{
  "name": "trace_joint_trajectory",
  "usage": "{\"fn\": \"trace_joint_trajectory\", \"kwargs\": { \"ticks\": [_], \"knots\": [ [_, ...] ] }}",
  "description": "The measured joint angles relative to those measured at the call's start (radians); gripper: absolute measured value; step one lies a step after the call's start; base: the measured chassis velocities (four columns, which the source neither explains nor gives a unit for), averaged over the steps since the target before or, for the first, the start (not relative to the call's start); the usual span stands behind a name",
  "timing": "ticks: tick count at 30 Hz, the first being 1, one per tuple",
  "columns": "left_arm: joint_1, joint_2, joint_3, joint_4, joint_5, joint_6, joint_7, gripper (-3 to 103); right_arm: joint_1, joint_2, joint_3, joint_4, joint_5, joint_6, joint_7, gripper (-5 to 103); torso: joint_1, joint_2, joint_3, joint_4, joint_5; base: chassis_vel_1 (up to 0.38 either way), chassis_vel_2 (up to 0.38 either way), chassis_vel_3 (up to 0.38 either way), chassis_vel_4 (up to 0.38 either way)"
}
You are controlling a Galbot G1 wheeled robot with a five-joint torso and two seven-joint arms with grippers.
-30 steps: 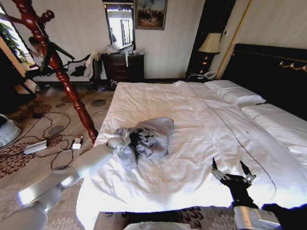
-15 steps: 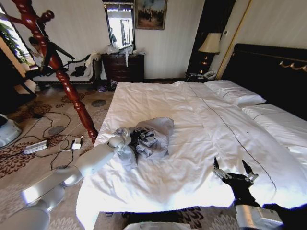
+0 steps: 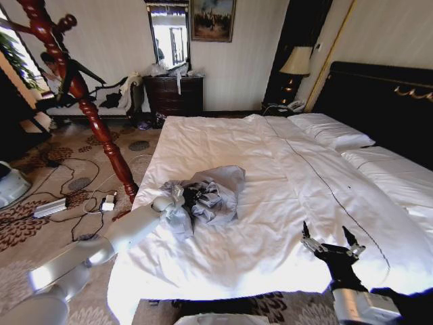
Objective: Pick up the clothes from the bed and hang them on the clothes hanger.
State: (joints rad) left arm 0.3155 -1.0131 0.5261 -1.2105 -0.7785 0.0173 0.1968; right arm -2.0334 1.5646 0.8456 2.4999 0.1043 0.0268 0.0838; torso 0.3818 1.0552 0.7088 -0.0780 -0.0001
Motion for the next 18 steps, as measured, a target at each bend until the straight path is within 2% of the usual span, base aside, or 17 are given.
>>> {"fn": "trace_joint_trajectory", "kwargs": {
  "ticks": [7,12,15,16,18],
  "knots": [
    [0.004,0.035,-0.104,-0.125,-0.065,0.04,-0.062,0,0.016,-0.025,-0.015,0.0,0.031,-0.018,0.007,100,0.0,0.0,0.0,0.0,0.0,0.0,0.0,0.0,0.0],
    [-0.004,0.058,-0.171,-0.169,-0.1,0.064,-0.091,0,0.023,-0.056,-0.025,0.0,0.068,-0.04,0.013,100,0.0,0.0,0.0,-0.0001,0.0001,0.0,0.0,0.0,0.0],
    [-0.006,0.089,-0.218,-0.186,-0.127,0.078,-0.108,0,0.026,-0.084,-0.031,0.0,0.097,-0.058,0.018,100,0.0,0.0,0.0,-0.0002,0.0,0.0,0.0,0.0,0.0],
    [0.004,0.13,-0.255,-0.206,-0.149,0.09,-0.121,0,0.033,-0.106,-0.035,0.0,0.134,-0.073,0.021,100,0.0,0.0,0.0,-0.0002,0.0,0.0,0.0,0.0,0.0],
    [0.012,0.151,-0.271,-0.215,-0.157,0.094,-0.125,0,0.038,-0.115,-0.036,0.0,0.15,-0.079,0.023,100,0.0,0.0,0.0,-0.0001,0.0,0.0,0.0,0.0,0.0]
  ]
}}
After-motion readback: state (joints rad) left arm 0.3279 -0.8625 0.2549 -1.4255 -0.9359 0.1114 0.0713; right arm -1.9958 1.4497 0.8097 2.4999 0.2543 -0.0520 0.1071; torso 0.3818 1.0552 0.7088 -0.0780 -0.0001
